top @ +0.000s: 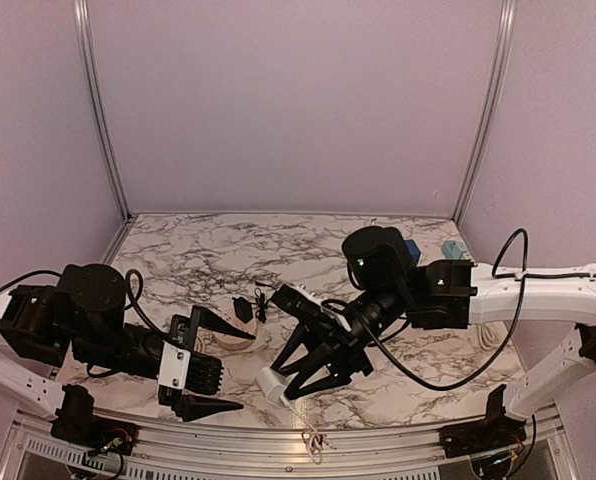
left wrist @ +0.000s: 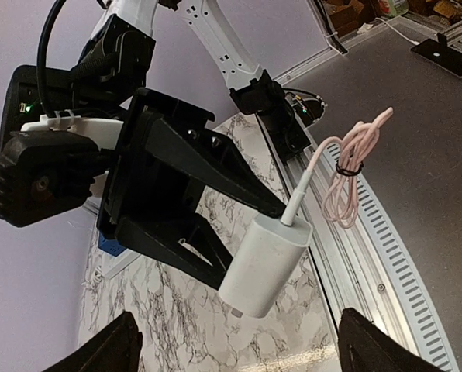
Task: Insert the plug
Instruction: Pass from the right arm to the left
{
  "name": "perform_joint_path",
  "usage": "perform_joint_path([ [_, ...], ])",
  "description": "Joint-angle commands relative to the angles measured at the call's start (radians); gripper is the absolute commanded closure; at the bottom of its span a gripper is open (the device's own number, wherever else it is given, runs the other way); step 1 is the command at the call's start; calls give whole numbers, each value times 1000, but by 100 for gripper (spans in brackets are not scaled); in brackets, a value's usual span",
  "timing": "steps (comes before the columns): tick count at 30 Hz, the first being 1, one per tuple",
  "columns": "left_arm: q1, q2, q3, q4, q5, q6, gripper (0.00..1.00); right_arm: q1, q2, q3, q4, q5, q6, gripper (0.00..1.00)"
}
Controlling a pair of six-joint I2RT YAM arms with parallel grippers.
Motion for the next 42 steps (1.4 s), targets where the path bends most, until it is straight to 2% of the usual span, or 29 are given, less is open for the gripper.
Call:
perform_joint_path([
  [1,-36,36,36,4,-28,19,14,7,6,33,97,-79,21,100],
  [14,-109,107,51,49,-72,47,25,8,51,31,180,-174,102,100],
  [25,-117,114,44,82,-41,60,50,8,80,29,211,-214,117,100],
  [39,-117,152,59,91,-4,53,61,8,116,59,171,-231,95,100],
  [40,-117,154,58,90,-4,52,64,8,119,65,153,-231,90,100],
  [42,-117,155,58,94,-5,48,92,9,124,71,136,-232,78,100],
])
